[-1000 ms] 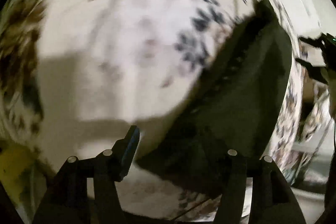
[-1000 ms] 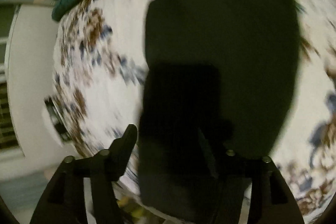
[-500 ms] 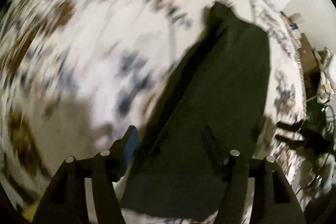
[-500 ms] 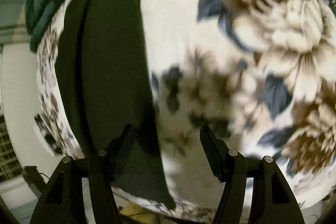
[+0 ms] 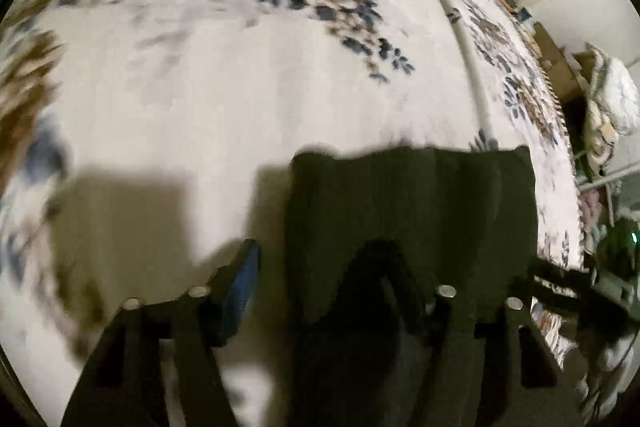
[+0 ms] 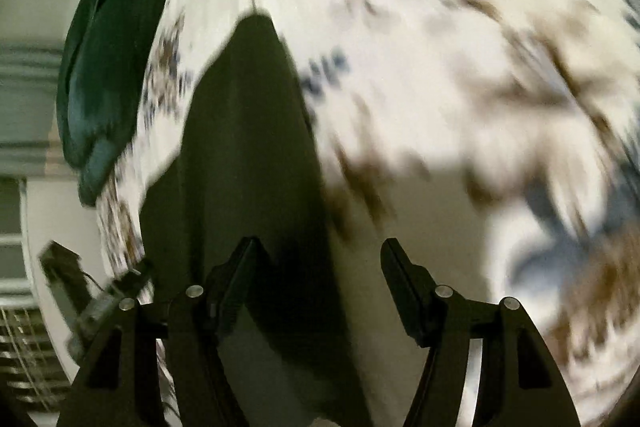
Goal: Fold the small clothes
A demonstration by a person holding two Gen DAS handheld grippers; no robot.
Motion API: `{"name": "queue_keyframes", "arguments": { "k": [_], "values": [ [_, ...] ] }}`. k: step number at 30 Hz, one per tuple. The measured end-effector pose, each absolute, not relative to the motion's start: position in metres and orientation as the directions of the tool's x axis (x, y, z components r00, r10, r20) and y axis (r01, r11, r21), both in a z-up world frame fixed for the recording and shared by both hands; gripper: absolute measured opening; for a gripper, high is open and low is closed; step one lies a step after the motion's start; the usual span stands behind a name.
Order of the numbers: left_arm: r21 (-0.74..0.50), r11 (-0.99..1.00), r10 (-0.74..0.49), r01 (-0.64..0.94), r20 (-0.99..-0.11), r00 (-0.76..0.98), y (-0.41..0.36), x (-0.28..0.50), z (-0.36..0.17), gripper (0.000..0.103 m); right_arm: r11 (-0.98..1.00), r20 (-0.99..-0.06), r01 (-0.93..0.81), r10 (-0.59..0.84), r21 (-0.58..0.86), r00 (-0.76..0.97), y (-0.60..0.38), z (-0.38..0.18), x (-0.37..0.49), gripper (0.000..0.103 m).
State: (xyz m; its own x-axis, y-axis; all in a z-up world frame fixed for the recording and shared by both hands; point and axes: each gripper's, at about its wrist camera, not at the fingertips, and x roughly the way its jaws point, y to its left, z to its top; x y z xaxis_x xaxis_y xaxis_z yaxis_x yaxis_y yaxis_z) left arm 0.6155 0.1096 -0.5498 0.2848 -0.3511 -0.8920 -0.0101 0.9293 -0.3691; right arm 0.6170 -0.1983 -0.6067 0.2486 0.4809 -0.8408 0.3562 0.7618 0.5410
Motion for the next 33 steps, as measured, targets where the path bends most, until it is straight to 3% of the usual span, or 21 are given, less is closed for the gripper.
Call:
{"name": "queue_keyframes", "arguments": {
  "k": [1, 3, 4, 7, 10, 13, 14, 16, 18, 19, 20, 26, 33],
  "values": [
    [-0.371, 0.928, -0.359, 0.013, -0.887, 0.289, 0.107, 0.623, -0.551, 0.013, 0.758, -0.840, 0.362, 0.483, 0.543, 0.249, -0.198, -0.611, 0.634, 0.066],
    [-0.395, 0.918, -0.385, 0.028, -0.874, 0.297, 0.108, 0.627, -0.548, 0.012, 0.757, -0.842, 0.369, 0.485, 0.539, 0.236, -0.196, -0.618, 0.657, 0.065],
    [-0.412, 0.911, -0.402, 0.033, -0.864, 0.304, 0.111, 0.628, -0.547, 0.011, 0.763, -0.849, 0.371, 0.477, 0.529, 0.229, -0.194, -0.620, 0.662, 0.047],
    [-0.445, 0.895, -0.432, 0.030, -0.849, 0.304, 0.125, 0.630, -0.548, 0.008, 0.795, -0.864, 0.340, 0.455, 0.503, 0.215, -0.187, -0.617, 0.678, 0.015],
    [-0.479, 0.878, -0.457, -0.007, -0.842, 0.287, 0.141, 0.647, -0.561, 0.006, 0.828, -0.894, 0.345, 0.374, 0.442, 0.249, -0.189, -0.614, 0.687, 0.009],
    [-0.506, 0.862, -0.493, 0.021, -0.830, 0.262, 0.144, 0.643, -0.551, 0.011, 0.841, -0.916, 0.370, 0.330, 0.395, 0.228, -0.178, -0.617, 0.689, 0.010],
    [-0.501, 0.865, -0.493, 0.036, -0.834, 0.249, 0.143, 0.635, -0.544, 0.019, 0.842, -0.917, 0.370, 0.329, 0.393, 0.225, -0.177, -0.612, 0.687, 0.015],
    [-0.507, 0.859, -0.507, 0.063, -0.830, 0.231, 0.145, 0.613, -0.531, 0.030, 0.833, -0.906, 0.359, 0.368, 0.421, 0.210, -0.177, -0.603, 0.673, 0.043],
    [-0.543, 0.836, -0.545, 0.078, -0.807, 0.227, 0.153, 0.578, -0.518, 0.048, 0.823, -0.888, 0.333, 0.411, 0.459, 0.207, -0.178, -0.588, 0.647, 0.054],
    [-0.553, 0.829, -0.556, 0.083, -0.799, 0.227, 0.158, 0.552, -0.512, 0.057, 0.819, -0.879, 0.322, 0.431, 0.476, 0.202, -0.176, -0.582, 0.634, 0.054],
    [-0.568, 0.819, -0.570, 0.077, -0.791, 0.221, 0.162, 0.533, -0.510, 0.060, 0.807, -0.866, 0.313, 0.465, 0.500, 0.186, -0.173, -0.578, 0.616, 0.054],
    [-0.580, 0.815, -0.575, -0.023, -0.812, 0.094, 0.181, 0.392, -0.531, 0.060, 0.755, -0.815, 0.338, 0.576, 0.561, 0.066, -0.162, -0.573, 0.483, 0.055],
    [-0.559, 0.819, -0.564, -0.132, -0.826, -0.004, 0.184, 0.268, -0.564, 0.060, 0.724, -0.773, 0.443, 0.626, 0.528, -0.100, -0.148, -0.620, 0.326, 0.055]
  ]
}}
